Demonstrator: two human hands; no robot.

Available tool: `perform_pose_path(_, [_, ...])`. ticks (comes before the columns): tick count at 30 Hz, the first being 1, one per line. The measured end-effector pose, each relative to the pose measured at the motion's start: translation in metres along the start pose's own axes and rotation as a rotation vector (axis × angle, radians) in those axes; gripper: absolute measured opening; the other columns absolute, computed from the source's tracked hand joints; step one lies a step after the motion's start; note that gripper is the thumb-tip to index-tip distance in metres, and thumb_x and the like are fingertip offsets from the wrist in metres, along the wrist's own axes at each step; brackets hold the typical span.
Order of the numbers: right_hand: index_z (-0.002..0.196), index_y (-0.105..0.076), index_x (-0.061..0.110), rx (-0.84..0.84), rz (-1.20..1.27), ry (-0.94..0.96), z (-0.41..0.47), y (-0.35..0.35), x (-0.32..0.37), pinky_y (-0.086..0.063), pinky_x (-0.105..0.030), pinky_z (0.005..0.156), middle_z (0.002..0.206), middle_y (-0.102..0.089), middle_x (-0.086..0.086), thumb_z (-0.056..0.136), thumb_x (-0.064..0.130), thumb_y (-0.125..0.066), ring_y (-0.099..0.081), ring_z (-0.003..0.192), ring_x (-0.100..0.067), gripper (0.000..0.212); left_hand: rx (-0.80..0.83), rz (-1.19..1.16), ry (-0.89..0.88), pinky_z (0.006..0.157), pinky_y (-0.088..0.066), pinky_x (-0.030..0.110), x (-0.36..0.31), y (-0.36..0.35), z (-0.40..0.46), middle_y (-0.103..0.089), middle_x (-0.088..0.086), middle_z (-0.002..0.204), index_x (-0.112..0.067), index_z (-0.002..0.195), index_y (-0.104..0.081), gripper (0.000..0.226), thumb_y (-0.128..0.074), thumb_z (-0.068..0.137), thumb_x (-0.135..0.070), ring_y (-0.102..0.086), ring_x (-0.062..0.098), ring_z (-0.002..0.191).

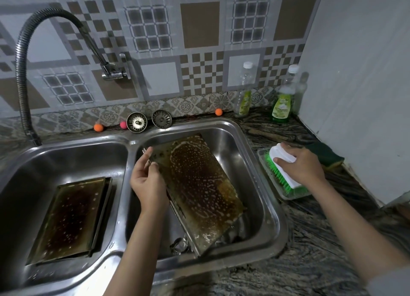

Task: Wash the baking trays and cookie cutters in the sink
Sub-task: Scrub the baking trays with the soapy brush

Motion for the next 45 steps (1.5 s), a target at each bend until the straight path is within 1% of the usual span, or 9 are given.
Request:
perform_pose_path(3, [0.135,-0.052,0.029,0.01,0.0,0.013,0.004,-0.003,-0.001,-0.044,-0.029,0.082,0.136,-0.055,-0.006,0.083,0.039,-0.069,-0.056,0.114,-0.028,0.055,-0.033,0.0,-0.006,0.044,-0.033,0.006,-0.001,0.001,-0.004,-0.061,-0.018,0.101,-0.006,0.121,-0.06,0.036,-0.041,0.094,0.009,-0.045,-0.008,0.046])
perform_pose_path(7, [0.134,-0.053,0.028,0.012,0.018,0.029,0.008,-0.007,-0.002,-0.047,-0.033,0.09,0.136,-0.055,-0.005,0.082,0.038,-0.07,-0.056,0.116,-0.027,0.056,-0.048,0.002,0.012,0.044,-0.033,0.009,0.004,0.003,-0.004,-0.061,0.001,0.123,-0.013,0.118,-0.063,0.037,-0.043,0.094,0.007,-0.041,-0.005,0.046])
perform_pose_path(14, [0.134,-0.054,0.027,0.016,0.017,0.033,0.014,-0.011,-0.008,-0.048,-0.035,0.092,0.137,-0.054,-0.007,0.082,0.038,-0.07,-0.056,0.117,-0.028,0.056,-0.062,-0.006,0.019,0.044,-0.033,0.009,0.007,-0.005,-0.005,-0.063,-0.009,0.107,-0.014,0.118,-0.064,0.037,-0.044,0.095,0.006,-0.04,-0.005,0.045])
perform_pose_path(18, [0.135,-0.052,0.027,0.039,0.016,0.007,0.016,-0.017,-0.014,-0.047,-0.034,0.089,0.137,-0.053,-0.007,0.083,0.039,-0.069,-0.054,0.118,-0.029,0.057,-0.022,-0.019,0.035,0.061,-0.039,0.013,0.009,-0.011,-0.003,-0.058,0.014,0.132,-0.025,0.108,-0.066,0.039,-0.045,0.094,0.005,-0.046,-0.005,0.062])
perform_pose_path(25, [0.137,-0.05,0.029,0.06,0.002,-0.011,0.015,-0.024,-0.018,-0.044,-0.031,0.082,0.136,-0.054,-0.008,0.085,0.038,-0.067,-0.051,0.12,-0.03,0.055,0.037,-0.007,0.006,0.048,-0.039,0.004,0.008,-0.024,-0.001,-0.061,-0.024,0.071,-0.005,0.122,-0.06,0.036,-0.043,0.094,0.01,-0.051,-0.013,0.049])
perform_pose_path(32, [0.138,-0.049,0.025,0.047,-0.056,0.037,0.013,-0.027,-0.014,-0.047,-0.036,0.086,0.133,-0.056,-0.011,0.087,0.036,-0.066,-0.051,0.121,-0.032,0.055,0.071,-0.003,-0.001,0.052,-0.041,0.004,0.003,-0.03,0.004,-0.06,-0.004,0.118,-0.009,0.121,-0.061,0.036,-0.044,0.094,0.009,-0.053,-0.012,0.055])
perform_pose_path(36, [0.137,-0.051,0.02,0.014,-0.055,0.05,0.012,-0.028,-0.015,-0.05,-0.037,0.088,0.127,-0.06,-0.016,0.086,0.033,-0.067,-0.055,0.116,-0.033,0.055,0.071,-0.002,0.004,0.051,-0.041,0.005,0.003,-0.029,0.004,-0.062,-0.01,0.108,-0.01,0.12,-0.061,0.037,-0.044,0.094,0.009,-0.053,-0.012,0.053])
perform_pose_path(40, [0.138,-0.049,0.022,0.011,-0.17,0.072,0.014,-0.029,-0.017,-0.045,-0.028,0.066,0.113,-0.056,-0.022,0.085,0.038,-0.067,-0.059,0.077,-0.029,0.058,0.064,-0.007,0.016,0.048,-0.039,0.004,0.007,-0.028,0.004,-0.064,-0.023,0.073,-0.007,0.122,-0.061,0.037,-0.044,0.094,0.01,-0.05,-0.011,0.049])
perform_pose_path(45, [0.136,-0.051,0.02,-0.049,-0.404,0.079,0.004,-0.021,0.002,-0.046,-0.038,0.082,0.123,-0.038,-0.016,0.084,0.04,-0.067,-0.039,0.116,-0.034,0.058,0.063,-0.021,0.043,0.051,-0.041,0.005,0.009,-0.023,0.002,-0.069,-0.023,0.081,-0.009,0.121,-0.062,0.037,-0.044,0.094,0.009,-0.052,-0.01,0.052])
Point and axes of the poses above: each hand's wrist, its own z-axis towards the middle knuckle, its own y-axis out of the back of the hand, x = y × z, the point moved 8 cm from there along z, towards the middle knuckle
